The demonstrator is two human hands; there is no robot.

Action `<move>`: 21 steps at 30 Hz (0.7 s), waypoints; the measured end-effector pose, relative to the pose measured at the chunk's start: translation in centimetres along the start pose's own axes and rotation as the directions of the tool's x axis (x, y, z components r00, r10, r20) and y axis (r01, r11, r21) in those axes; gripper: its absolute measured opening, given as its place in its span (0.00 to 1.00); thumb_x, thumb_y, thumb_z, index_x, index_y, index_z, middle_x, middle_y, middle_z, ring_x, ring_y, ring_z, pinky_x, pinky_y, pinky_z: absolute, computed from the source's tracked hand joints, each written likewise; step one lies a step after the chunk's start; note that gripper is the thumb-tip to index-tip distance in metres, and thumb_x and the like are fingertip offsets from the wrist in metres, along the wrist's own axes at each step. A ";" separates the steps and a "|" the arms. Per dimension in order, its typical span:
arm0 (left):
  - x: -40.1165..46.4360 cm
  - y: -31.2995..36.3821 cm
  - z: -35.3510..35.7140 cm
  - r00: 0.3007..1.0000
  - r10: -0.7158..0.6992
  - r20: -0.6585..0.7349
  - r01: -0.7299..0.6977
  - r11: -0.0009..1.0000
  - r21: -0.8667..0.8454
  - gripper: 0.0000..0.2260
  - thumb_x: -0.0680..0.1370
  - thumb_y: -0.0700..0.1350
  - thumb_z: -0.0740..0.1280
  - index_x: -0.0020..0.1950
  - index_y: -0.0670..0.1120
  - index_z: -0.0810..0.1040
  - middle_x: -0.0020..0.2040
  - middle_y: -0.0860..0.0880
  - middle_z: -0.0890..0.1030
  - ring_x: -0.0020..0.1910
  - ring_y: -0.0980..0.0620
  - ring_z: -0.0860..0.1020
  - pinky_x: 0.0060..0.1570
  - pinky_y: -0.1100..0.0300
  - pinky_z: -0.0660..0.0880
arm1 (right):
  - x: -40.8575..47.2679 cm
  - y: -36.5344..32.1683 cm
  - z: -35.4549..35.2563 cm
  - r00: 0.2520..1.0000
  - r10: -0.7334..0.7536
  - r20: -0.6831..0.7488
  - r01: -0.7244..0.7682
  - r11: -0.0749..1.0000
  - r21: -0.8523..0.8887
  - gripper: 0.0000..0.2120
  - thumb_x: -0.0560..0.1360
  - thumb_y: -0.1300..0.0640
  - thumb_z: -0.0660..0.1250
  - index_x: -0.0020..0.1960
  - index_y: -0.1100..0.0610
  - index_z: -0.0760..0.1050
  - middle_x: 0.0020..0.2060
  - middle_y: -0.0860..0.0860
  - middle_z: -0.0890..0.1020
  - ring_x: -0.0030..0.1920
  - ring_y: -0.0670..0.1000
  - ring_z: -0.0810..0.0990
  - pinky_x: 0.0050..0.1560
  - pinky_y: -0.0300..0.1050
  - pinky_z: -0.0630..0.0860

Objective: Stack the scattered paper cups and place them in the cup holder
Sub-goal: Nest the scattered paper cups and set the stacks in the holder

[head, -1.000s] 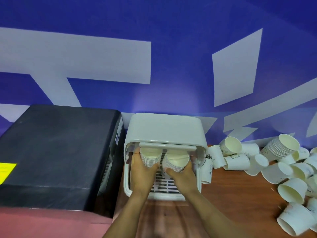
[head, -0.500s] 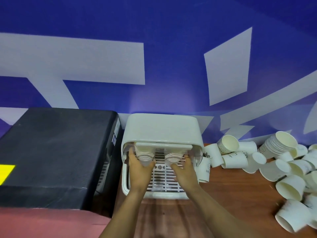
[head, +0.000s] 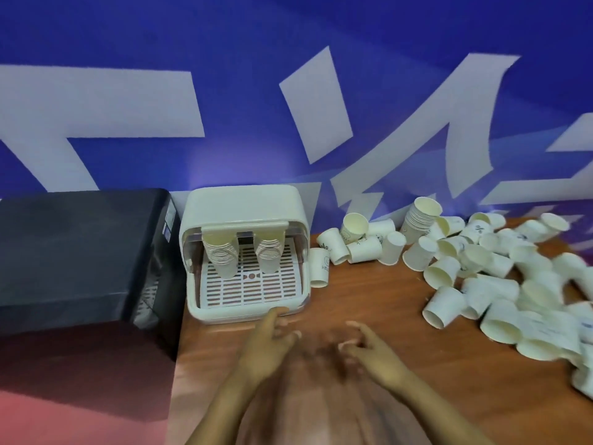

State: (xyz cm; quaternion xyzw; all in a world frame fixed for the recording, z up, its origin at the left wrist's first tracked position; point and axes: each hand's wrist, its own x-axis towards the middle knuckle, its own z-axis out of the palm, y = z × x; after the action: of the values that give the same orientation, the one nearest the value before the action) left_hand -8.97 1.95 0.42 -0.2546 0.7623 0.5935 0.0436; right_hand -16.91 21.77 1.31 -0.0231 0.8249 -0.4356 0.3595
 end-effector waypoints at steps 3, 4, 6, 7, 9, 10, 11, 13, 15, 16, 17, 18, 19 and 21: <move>-0.9 0.1 3.3 0.996 0.016 0.083 -0.018 1.000 0.021 0.19 0.75 0.42 0.70 0.64 0.49 0.70 0.57 0.48 0.75 0.51 0.54 0.75 0.47 0.69 0.71 | -2.3 2.9 -3.1 0.997 0.051 -0.065 -0.051 0.999 -0.002 0.22 0.75 0.53 0.68 0.67 0.48 0.67 0.47 0.48 0.78 0.46 0.49 0.80 0.51 0.43 0.74; -1.1 0.0 4.2 0.994 0.017 0.104 -0.022 0.999 0.047 0.20 0.75 0.43 0.70 0.64 0.49 0.70 0.56 0.49 0.75 0.51 0.53 0.75 0.50 0.66 0.71 | -2.7 3.4 -3.9 0.995 0.058 -0.078 -0.058 0.998 0.008 0.22 0.75 0.53 0.68 0.67 0.48 0.67 0.47 0.47 0.77 0.47 0.48 0.80 0.50 0.41 0.75; -1.6 0.0 5.6 0.992 0.021 0.126 -0.029 0.997 0.068 0.19 0.75 0.43 0.70 0.64 0.49 0.70 0.55 0.49 0.75 0.51 0.53 0.76 0.53 0.65 0.71 | -3.2 3.8 -5.3 0.994 0.054 -0.098 -0.051 0.998 0.034 0.21 0.76 0.54 0.67 0.67 0.49 0.66 0.47 0.47 0.75 0.48 0.49 0.80 0.46 0.39 0.75; -1.7 0.0 6.1 0.992 0.017 0.129 -0.027 0.997 0.073 0.19 0.75 0.43 0.70 0.64 0.49 0.71 0.55 0.49 0.75 0.51 0.53 0.76 0.52 0.64 0.71 | -3.2 4.0 -5.9 0.993 0.047 -0.107 -0.043 0.998 0.038 0.21 0.76 0.54 0.67 0.67 0.50 0.66 0.47 0.47 0.76 0.48 0.50 0.80 0.46 0.39 0.74; -2.1 0.0 7.0 0.991 0.011 0.130 -0.022 0.996 0.084 0.19 0.75 0.42 0.70 0.64 0.50 0.71 0.55 0.49 0.75 0.50 0.54 0.75 0.51 0.65 0.70 | -2.9 4.2 -6.7 0.993 0.035 -0.111 -0.031 0.999 0.031 0.21 0.76 0.53 0.67 0.67 0.49 0.66 0.47 0.46 0.77 0.48 0.49 0.80 0.47 0.41 0.74; -2.4 0.1 7.4 0.992 0.002 0.124 -0.014 0.996 0.092 0.19 0.75 0.42 0.70 0.64 0.49 0.71 0.54 0.50 0.75 0.50 0.54 0.75 0.50 0.65 0.70 | -2.7 4.4 -7.1 0.994 0.027 -0.102 -0.024 0.999 0.029 0.21 0.76 0.53 0.67 0.67 0.48 0.66 0.46 0.45 0.78 0.48 0.47 0.80 0.47 0.40 0.75; -2.6 0.1 8.0 0.993 -0.006 0.115 -0.005 0.995 0.098 0.19 0.75 0.42 0.70 0.64 0.49 0.71 0.54 0.50 0.75 0.50 0.54 0.76 0.50 0.66 0.70 | -2.5 4.6 -7.5 0.996 0.022 -0.090 -0.020 0.999 0.026 0.21 0.76 0.53 0.67 0.66 0.48 0.66 0.46 0.45 0.79 0.47 0.46 0.80 0.45 0.38 0.75; -3.1 -0.1 9.3 0.994 -0.021 0.106 0.009 0.993 0.119 0.19 0.75 0.41 0.70 0.64 0.48 0.71 0.54 0.50 0.75 0.52 0.53 0.77 0.51 0.66 0.70 | -2.2 5.1 -8.4 0.998 0.011 -0.055 -0.010 1.000 0.020 0.21 0.75 0.54 0.67 0.67 0.48 0.65 0.47 0.48 0.81 0.45 0.46 0.81 0.41 0.36 0.74; -3.4 -0.1 11.0 0.994 -0.028 0.109 0.010 0.987 0.163 0.17 0.75 0.40 0.70 0.61 0.50 0.71 0.54 0.50 0.76 0.53 0.53 0.78 0.52 0.66 0.71 | -1.7 6.0 -9.8 1.000 -0.006 -0.019 0.006 1.000 -0.003 0.23 0.74 0.54 0.68 0.67 0.49 0.65 0.50 0.52 0.81 0.46 0.46 0.81 0.41 0.35 0.73; -3.4 0.0 12.0 0.994 -0.029 0.110 0.009 0.984 0.176 0.16 0.74 0.40 0.70 0.58 0.51 0.71 0.53 0.49 0.77 0.53 0.53 0.78 0.52 0.66 0.71 | -1.4 6.6 -10.8 1.000 -0.014 -0.005 0.014 1.000 -0.022 0.24 0.74 0.53 0.69 0.67 0.49 0.65 0.51 0.53 0.81 0.48 0.46 0.80 0.43 0.33 0.72; -3.3 0.3 13.0 0.994 -0.034 0.106 0.014 0.983 0.185 0.15 0.74 0.39 0.71 0.54 0.53 0.70 0.53 0.49 0.77 0.52 0.52 0.78 0.51 0.66 0.72 | -1.1 7.2 -11.8 1.000 -0.026 0.010 0.027 0.999 -0.046 0.26 0.73 0.53 0.70 0.68 0.49 0.65 0.52 0.53 0.80 0.51 0.46 0.80 0.44 0.32 0.71; -3.2 0.9 14.1 0.995 -0.037 0.094 0.018 0.980 0.200 0.14 0.74 0.39 0.71 0.52 0.53 0.70 0.52 0.49 0.78 0.52 0.52 0.78 0.50 0.67 0.72 | -0.8 7.8 -13.1 0.999 -0.038 0.030 0.040 0.997 -0.069 0.26 0.73 0.52 0.70 0.68 0.48 0.65 0.53 0.52 0.79 0.53 0.46 0.79 0.45 0.30 0.70; -3.0 1.5 15.2 0.996 -0.044 0.074 0.028 0.977 0.210 0.13 0.74 0.39 0.71 0.52 0.52 0.71 0.52 0.49 0.78 0.52 0.51 0.79 0.50 0.67 0.72 | -0.6 8.4 -14.5 0.997 -0.050 0.052 0.054 0.995 -0.087 0.26 0.73 0.53 0.70 0.68 0.48 0.64 0.54 0.52 0.79 0.54 0.47 0.78 0.45 0.29 0.69; -2.4 3.2 17.7 0.998 -0.053 0.024 0.047 0.975 0.218 0.11 0.74 0.40 0.70 0.52 0.51 0.72 0.52 0.48 0.79 0.52 0.49 0.79 0.54 0.61 0.73 | 0.0 9.4 -17.7 0.995 -0.059 0.086 0.065 0.995 -0.072 0.26 0.73 0.54 0.70 0.68 0.49 0.64 0.54 0.52 0.78 0.54 0.48 0.78 0.47 0.30 0.69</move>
State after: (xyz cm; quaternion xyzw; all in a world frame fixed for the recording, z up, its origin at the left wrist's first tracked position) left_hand -12.50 19.66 -1.08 -0.2587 0.8152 0.5090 0.0973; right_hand -25.19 40.02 0.77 -0.0804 0.8238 -0.4138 0.3790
